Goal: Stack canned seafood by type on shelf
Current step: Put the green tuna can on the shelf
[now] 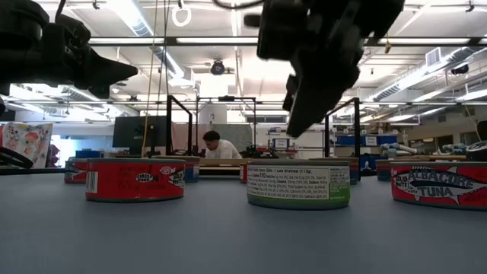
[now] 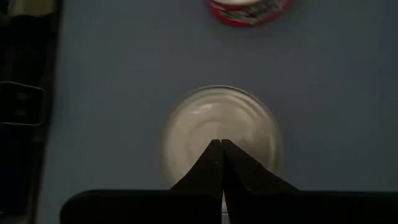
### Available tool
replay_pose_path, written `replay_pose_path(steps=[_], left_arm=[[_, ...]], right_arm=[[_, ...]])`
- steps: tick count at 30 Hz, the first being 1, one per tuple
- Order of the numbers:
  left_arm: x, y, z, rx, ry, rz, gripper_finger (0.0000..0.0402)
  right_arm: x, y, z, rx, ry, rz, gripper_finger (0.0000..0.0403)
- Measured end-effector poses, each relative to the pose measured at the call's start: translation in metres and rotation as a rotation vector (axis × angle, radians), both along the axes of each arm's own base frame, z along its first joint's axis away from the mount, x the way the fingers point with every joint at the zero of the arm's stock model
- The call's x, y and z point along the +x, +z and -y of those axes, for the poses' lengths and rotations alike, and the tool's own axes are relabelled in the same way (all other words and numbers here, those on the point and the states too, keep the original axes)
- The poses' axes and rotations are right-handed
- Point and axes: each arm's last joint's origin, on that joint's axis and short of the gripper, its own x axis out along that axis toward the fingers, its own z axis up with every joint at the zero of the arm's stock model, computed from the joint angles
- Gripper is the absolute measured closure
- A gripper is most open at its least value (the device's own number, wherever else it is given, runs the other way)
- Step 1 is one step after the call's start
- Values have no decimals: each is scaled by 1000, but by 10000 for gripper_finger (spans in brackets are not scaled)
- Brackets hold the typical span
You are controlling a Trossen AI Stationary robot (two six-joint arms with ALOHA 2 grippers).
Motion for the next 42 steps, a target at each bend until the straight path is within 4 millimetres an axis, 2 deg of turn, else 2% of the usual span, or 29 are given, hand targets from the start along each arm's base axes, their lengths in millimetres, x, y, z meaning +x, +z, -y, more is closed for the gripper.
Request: replay_pose_path(steps=[8, 18, 23, 28, 33, 42], left_arm=[[0, 1, 0, 26, 2, 7, 396], [0, 3, 0, 96, 10, 17, 396], [0, 4, 0, 103, 11, 22, 396], [0, 4, 0, 102, 10, 21, 396], [0, 4, 0, 103, 11, 20, 396], [0, 4, 0, 126, 13, 15, 396]], right_arm=[[4, -17, 23, 14, -123, -107, 395], [-8, -8, 60, -188, -396, -183, 395], [-14, -4, 75, -236, -423, -219, 393], [-18, 4, 76, -225, -359, -208, 385], [-21, -1, 68, -209, -318, -266, 377], [-20, -4, 63, -114, -273, -246, 396]])
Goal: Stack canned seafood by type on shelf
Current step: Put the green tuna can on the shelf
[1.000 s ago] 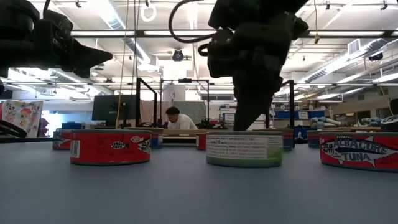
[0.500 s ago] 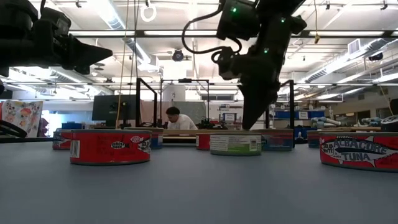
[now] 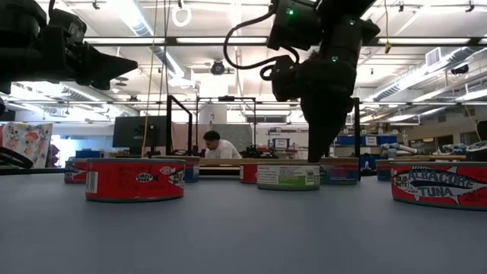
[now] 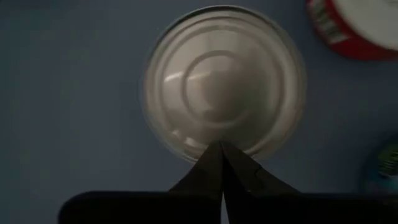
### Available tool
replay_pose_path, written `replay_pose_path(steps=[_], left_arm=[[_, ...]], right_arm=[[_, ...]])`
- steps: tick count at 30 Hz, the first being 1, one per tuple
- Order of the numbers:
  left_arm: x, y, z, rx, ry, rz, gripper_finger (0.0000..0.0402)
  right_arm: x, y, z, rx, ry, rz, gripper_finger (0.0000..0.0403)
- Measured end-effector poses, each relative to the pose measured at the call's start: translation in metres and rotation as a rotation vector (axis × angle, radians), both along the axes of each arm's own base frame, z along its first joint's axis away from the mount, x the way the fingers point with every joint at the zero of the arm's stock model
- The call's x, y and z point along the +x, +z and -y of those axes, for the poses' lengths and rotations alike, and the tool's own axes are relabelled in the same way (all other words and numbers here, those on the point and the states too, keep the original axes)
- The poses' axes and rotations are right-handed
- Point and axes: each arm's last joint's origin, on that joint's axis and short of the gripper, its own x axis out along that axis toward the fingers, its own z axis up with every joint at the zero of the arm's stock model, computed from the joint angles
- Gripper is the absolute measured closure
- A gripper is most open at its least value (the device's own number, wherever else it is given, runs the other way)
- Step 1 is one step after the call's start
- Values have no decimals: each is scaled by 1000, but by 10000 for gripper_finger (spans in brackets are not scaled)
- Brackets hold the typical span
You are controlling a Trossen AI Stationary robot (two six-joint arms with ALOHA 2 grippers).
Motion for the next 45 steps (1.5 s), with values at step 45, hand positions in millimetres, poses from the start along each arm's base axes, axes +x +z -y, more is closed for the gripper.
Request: replay_pose_path(steps=[45], left_arm=[[1, -6, 0, -20, 0, -63, 396]], right_arm=[[10, -13, -48, -364, 584, 82, 363]])
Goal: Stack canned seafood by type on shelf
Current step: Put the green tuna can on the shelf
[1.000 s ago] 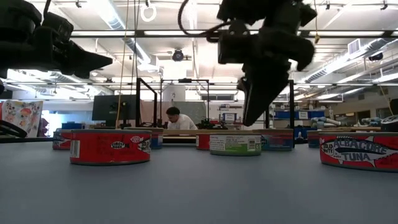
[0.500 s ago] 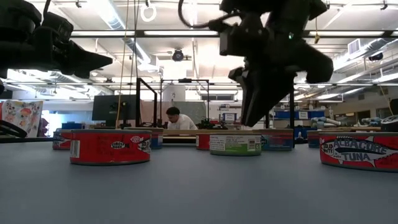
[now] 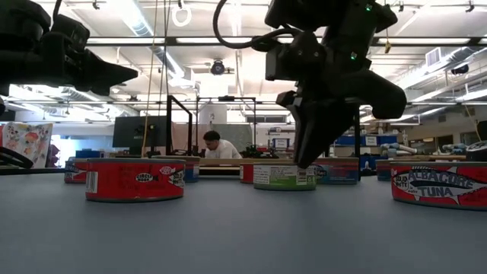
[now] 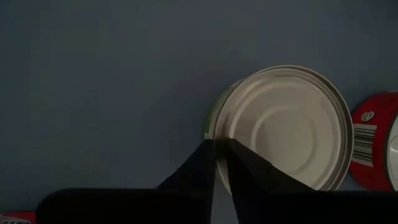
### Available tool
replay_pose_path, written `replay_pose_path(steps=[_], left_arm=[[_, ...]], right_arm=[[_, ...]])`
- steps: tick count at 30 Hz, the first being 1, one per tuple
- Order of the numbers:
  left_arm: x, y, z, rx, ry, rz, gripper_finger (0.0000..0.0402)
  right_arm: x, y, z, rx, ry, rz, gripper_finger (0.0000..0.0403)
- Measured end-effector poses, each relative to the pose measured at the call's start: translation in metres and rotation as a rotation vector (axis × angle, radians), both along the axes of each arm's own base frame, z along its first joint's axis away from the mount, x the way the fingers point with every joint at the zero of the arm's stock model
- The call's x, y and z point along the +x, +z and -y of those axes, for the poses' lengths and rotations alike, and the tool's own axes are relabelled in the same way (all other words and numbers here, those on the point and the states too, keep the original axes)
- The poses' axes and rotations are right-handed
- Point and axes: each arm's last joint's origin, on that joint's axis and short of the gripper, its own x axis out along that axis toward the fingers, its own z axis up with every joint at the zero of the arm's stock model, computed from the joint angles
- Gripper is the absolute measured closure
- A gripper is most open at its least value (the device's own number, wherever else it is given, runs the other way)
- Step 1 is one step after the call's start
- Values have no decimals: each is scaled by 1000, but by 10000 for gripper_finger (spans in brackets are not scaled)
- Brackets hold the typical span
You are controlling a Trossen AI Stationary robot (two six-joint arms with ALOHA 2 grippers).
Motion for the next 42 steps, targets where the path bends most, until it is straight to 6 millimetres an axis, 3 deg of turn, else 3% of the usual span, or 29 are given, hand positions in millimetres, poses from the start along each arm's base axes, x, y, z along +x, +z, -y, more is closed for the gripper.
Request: replay_pose_path(steps=[4, 11, 24, 35, 42], left_arm=[[0, 0, 0, 0, 0, 0, 396], [0, 0, 0, 0, 0, 1, 396], [0, 0, 0, 1, 0, 0, 396], [0, 0, 0, 3, 0, -1, 396], [0, 0, 0, 16, 1, -4, 396]], right_arm=[[0, 0, 0, -8, 18, -3, 395], [3, 3, 2, 25, 9, -12, 398], [20, 38, 14, 194, -76, -20, 399], [8, 34, 15, 23, -97, -112, 300], [7, 31, 15, 9, -69, -107, 286]])
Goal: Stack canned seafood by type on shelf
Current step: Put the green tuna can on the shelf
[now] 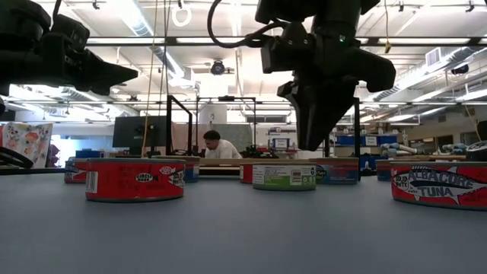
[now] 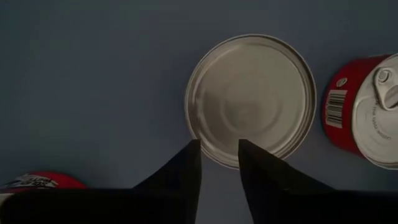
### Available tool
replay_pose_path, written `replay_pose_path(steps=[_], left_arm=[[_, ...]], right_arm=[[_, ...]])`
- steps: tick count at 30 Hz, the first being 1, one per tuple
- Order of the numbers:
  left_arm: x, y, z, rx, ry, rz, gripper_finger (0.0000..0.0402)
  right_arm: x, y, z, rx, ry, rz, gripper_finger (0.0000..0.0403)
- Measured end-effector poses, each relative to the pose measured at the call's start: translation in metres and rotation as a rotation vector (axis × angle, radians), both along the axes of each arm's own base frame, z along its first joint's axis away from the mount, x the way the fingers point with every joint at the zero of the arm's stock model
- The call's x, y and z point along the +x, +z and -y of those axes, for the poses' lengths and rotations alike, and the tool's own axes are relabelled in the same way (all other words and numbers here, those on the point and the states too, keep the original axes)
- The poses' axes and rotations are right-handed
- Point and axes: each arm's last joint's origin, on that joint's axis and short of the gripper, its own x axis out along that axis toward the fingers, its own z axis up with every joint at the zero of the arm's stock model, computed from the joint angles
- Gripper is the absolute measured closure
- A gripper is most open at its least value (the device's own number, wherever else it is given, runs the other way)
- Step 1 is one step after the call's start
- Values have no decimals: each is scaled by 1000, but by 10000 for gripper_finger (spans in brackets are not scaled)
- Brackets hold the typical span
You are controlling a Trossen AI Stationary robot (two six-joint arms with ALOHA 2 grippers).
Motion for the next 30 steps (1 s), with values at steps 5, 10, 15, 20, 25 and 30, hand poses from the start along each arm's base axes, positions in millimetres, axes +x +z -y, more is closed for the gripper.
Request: replay_pose_path(steps=[5, 10, 15, 20, 25, 30], left_arm=[[0, 0, 0, 7, 0, -1, 396], [0, 0, 0, 7, 0, -1, 396], [0, 0, 0, 7, 0, -2, 396], [0, 0, 0, 5, 0, -6, 396], [0, -1, 0, 2, 0, -16, 396], [0, -2, 0, 0, 0, -24, 396]], right_arm=[[0, 0, -5, -21, 13, 12, 285], [2, 1, -10, -11, 24, 48, 284], [3, 1, -10, -10, 23, 49, 283], [2, -2, -10, -20, 42, 22, 285], [-4, -9, -6, -139, 95, -67, 285], [-7, -10, 6, -150, 46, -108, 288]])
